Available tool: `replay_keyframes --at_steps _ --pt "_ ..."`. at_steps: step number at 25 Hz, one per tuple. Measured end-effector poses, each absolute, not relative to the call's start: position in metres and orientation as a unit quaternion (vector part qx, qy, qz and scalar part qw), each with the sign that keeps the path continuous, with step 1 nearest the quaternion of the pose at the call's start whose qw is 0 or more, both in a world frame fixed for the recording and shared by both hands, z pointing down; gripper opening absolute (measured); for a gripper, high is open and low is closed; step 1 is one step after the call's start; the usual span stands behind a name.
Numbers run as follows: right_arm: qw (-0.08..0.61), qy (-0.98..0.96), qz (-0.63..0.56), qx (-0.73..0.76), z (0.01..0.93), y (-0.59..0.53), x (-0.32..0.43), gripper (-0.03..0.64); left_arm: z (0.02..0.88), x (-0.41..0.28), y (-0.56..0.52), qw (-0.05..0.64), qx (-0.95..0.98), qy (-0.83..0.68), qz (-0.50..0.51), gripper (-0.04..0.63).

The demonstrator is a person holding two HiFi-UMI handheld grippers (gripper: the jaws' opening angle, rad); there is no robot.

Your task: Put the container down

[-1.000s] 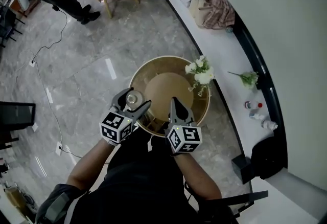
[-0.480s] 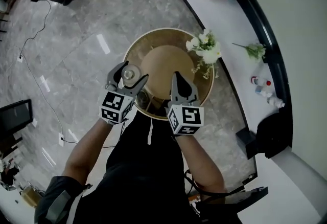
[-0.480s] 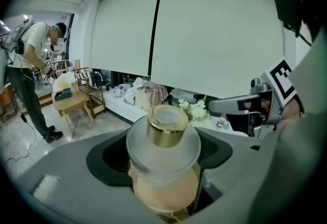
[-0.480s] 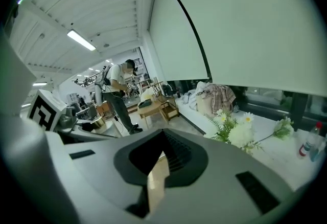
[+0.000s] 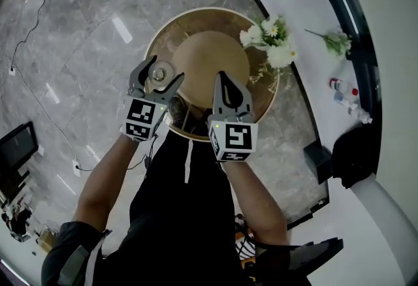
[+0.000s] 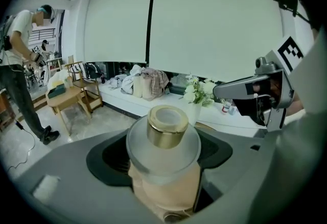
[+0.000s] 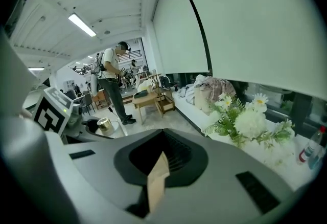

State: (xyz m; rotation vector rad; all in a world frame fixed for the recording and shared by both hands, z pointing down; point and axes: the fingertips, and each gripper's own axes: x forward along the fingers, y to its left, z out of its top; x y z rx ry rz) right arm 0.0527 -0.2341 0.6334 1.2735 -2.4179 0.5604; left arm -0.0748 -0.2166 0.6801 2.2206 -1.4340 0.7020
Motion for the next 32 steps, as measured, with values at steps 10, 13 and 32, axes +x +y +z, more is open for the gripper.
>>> replay_keyframes --at_steps 10,13,32 --pt "0.216 -0.838 0.211 0.454 0.701 -0.252 0.056 0.002 0.772 -0.081 -0.238 0.231 0.789 -0.496 0.28 0.354" --pt "0.222 -0.838 0.21 0.452 0.714 -0.256 0.055 0.002 0.792 -0.084 -0.244 0.236 0.784 -0.499 0.285 0.354" --pt "0.238 -0.834 0.232 0.44 0.759 -0.252 0.048 0.002 0.88 -0.091 -0.254 0.269 0.766 -0.492 0.313 0.354"
